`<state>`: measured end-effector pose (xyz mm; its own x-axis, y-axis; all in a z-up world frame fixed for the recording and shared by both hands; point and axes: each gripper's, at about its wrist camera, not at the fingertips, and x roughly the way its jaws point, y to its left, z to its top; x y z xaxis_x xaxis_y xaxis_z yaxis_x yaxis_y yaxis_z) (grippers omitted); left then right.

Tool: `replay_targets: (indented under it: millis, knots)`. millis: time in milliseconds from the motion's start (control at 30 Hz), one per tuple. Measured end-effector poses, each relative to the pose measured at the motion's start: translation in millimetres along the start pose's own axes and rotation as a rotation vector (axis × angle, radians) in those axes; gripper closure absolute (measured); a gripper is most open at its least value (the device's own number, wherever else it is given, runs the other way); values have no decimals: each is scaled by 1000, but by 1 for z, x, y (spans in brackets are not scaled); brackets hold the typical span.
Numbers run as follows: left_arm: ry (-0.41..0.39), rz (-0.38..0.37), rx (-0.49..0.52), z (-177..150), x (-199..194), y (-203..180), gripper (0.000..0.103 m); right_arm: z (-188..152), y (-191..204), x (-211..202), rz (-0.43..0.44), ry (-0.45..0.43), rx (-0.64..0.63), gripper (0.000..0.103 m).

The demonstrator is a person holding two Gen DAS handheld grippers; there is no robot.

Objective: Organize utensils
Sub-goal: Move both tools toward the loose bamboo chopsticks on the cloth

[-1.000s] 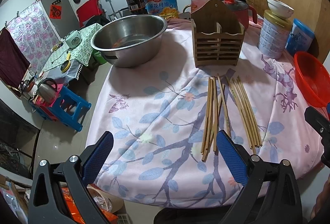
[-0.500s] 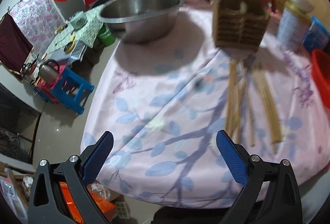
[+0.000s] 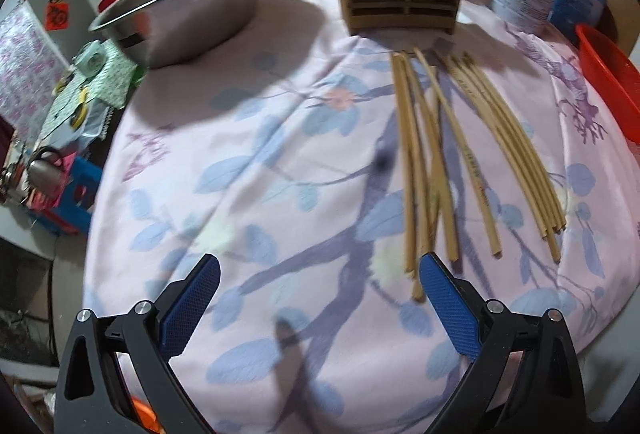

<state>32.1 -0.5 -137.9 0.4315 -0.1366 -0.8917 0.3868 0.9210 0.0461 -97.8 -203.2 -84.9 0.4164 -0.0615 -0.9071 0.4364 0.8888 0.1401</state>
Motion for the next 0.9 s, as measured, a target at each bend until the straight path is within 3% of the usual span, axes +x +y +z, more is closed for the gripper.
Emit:
replay_targets:
  millis: [233, 433, 567, 767, 900]
  knots:
    - [18, 52, 53, 12, 24, -9, 5, 4, -9, -3, -21, -9, 51, 6]
    - [60, 110, -28, 14, 27, 33, 5, 8, 0, -3, -17, -19, 68, 6]
    - [33, 90, -3, 5, 15, 45, 6, 6, 20, 0, -2, -5, 47, 6]
    - [-18, 6, 62, -10, 6, 40, 24, 1, 42, -5, -3, -4, 34, 6]
    - [-50, 4, 105, -13, 8, 44, 27, -4, 51, -13, -21, -18, 28, 6]
